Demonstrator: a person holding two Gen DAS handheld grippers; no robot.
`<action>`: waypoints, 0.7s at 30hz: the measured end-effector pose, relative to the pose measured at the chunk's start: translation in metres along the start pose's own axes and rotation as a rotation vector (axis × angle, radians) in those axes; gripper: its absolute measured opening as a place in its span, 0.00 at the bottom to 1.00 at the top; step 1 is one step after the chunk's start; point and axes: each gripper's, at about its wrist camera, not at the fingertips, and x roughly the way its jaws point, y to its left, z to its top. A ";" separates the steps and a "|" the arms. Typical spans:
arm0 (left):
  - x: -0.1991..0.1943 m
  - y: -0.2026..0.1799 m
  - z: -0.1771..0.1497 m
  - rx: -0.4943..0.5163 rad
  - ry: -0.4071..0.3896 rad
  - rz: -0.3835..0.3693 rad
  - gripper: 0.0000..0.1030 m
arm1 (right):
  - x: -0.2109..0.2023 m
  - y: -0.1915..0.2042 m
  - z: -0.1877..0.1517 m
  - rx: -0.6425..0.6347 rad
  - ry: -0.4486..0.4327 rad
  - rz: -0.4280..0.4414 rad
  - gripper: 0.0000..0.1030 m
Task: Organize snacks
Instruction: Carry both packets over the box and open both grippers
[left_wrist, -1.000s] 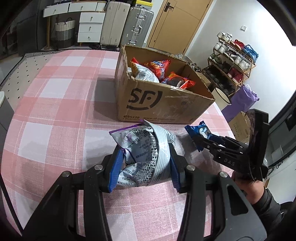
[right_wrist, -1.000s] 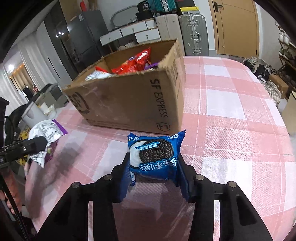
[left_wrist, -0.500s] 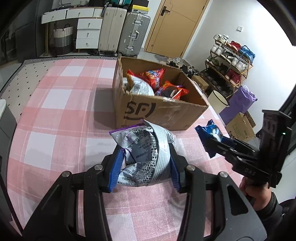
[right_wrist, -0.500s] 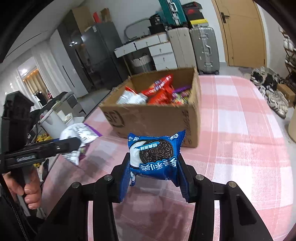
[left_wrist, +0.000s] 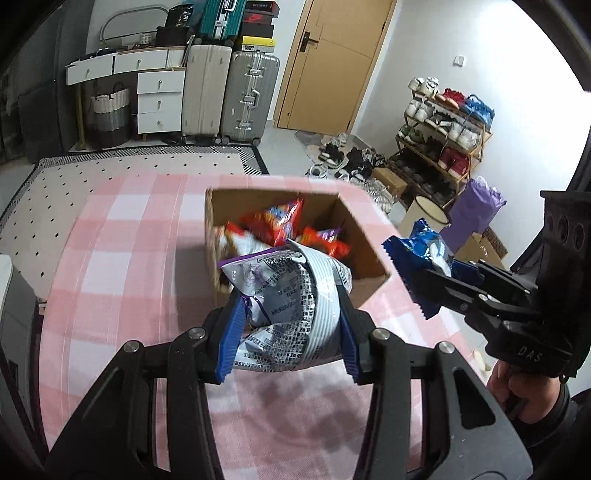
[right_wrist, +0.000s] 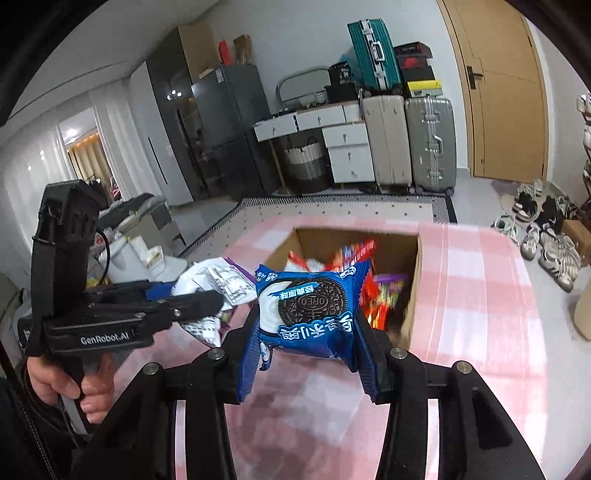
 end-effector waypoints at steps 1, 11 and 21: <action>-0.002 0.000 0.005 -0.005 -0.006 0.001 0.41 | 0.000 0.000 0.007 0.000 -0.007 0.002 0.44; -0.005 -0.006 0.061 0.016 -0.032 0.026 0.41 | 0.001 0.001 0.067 -0.041 -0.040 -0.023 0.44; 0.017 -0.008 0.115 0.021 -0.040 0.041 0.41 | 0.031 -0.014 0.113 -0.031 -0.015 -0.022 0.44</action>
